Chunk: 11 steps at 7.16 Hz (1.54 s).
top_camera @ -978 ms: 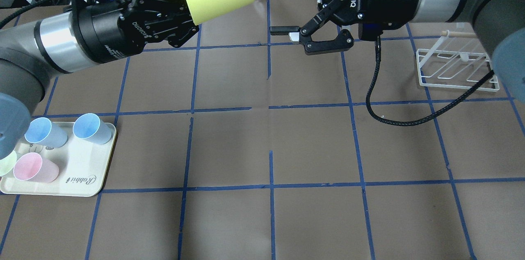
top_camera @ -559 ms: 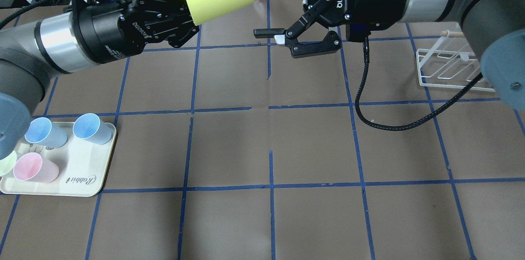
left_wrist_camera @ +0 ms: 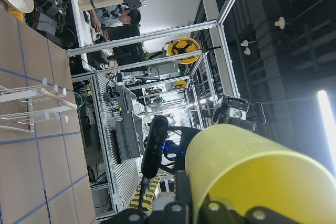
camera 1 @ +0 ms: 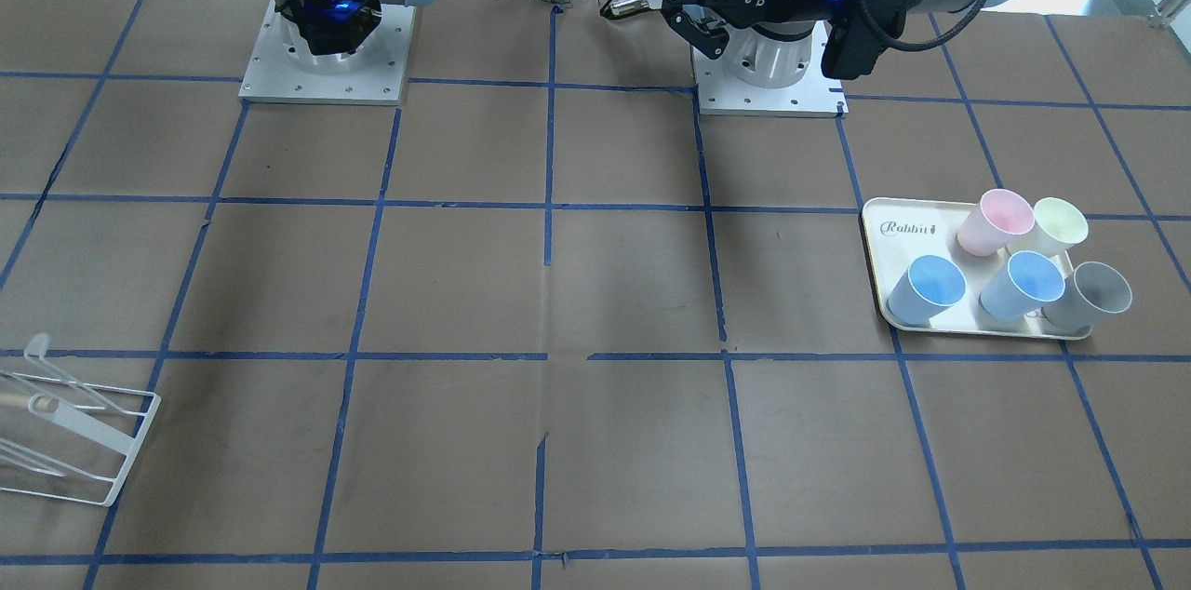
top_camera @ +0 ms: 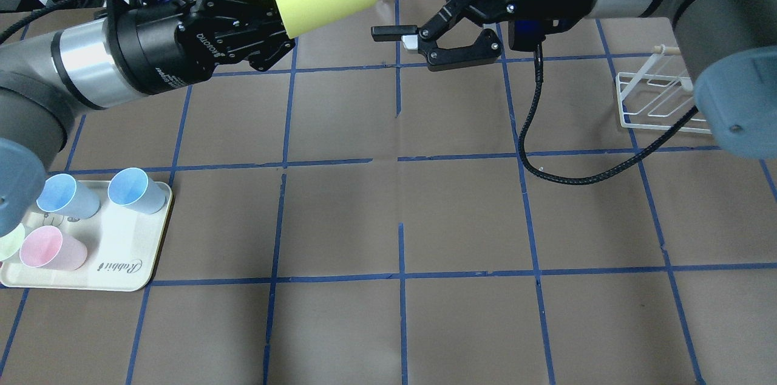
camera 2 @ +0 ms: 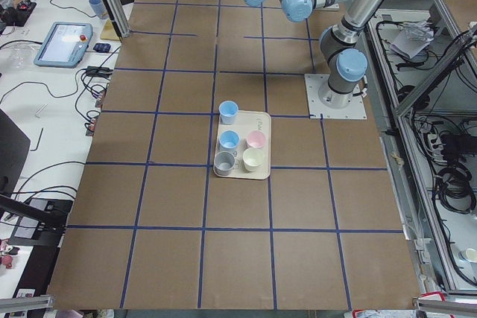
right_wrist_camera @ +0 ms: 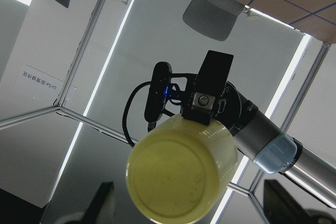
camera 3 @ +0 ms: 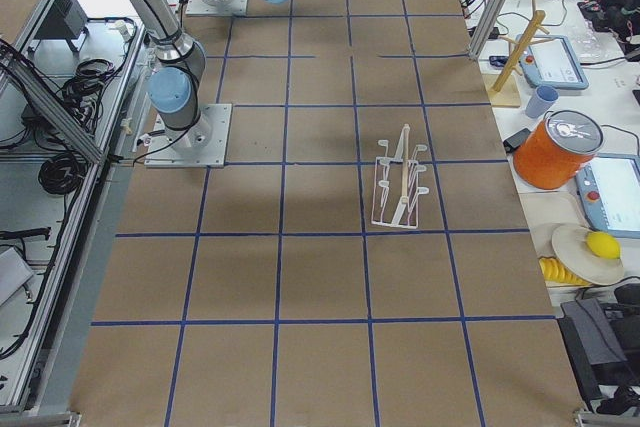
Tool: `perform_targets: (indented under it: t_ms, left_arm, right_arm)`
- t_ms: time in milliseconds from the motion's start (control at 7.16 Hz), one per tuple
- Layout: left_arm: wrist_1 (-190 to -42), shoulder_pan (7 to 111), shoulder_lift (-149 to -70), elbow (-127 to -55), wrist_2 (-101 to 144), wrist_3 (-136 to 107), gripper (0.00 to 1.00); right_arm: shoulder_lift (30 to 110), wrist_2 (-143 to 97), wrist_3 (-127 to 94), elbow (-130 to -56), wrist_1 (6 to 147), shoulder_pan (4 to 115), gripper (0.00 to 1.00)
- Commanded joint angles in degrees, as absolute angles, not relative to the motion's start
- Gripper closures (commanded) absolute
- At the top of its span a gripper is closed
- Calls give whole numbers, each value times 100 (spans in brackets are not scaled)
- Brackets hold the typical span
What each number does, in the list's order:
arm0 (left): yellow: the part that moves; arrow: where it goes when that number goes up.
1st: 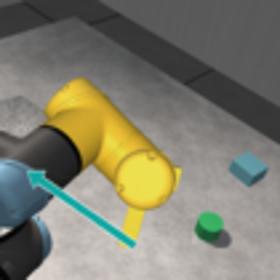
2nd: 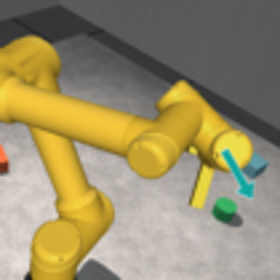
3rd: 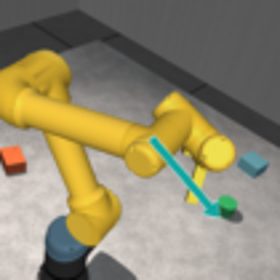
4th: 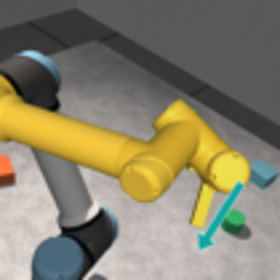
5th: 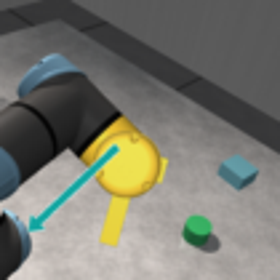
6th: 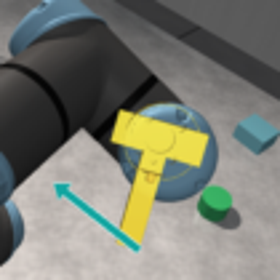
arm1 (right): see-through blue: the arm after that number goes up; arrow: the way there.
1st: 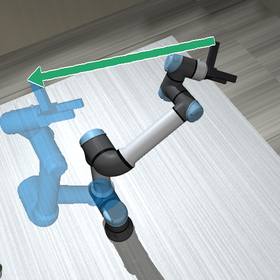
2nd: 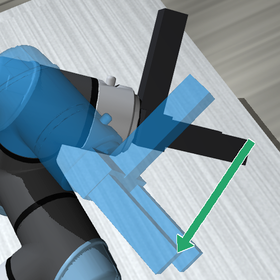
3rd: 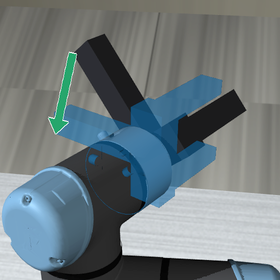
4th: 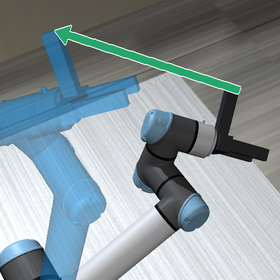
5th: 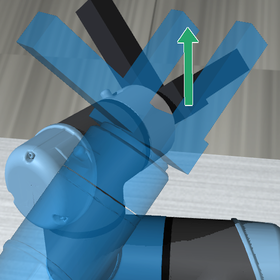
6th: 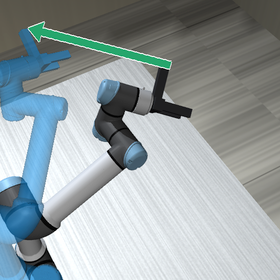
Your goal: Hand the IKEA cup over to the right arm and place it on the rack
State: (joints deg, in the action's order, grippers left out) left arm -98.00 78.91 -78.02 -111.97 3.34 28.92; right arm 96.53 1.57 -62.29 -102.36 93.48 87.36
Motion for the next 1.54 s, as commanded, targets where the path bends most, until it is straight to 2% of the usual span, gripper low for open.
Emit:
perform_targets:
  t_ms: [0, 1117, 1397]
  left_arm:
    - [-9800, 7884, -7796, -11197, 334, 2883, 100]
    - [-9800, 7893, -7796, -11197, 334, 2883, 100]
    - [-9800, 7893, -7796, -11197, 334, 2883, 100]
  right_arm:
    - [9537, 158, -6258, -10230, 9369, 8736, 0]
    - [9422, 202, -6486, -10055, 9369, 8946, 0]
    - [9422, 132, -6513, -10055, 9369, 9061, 5]
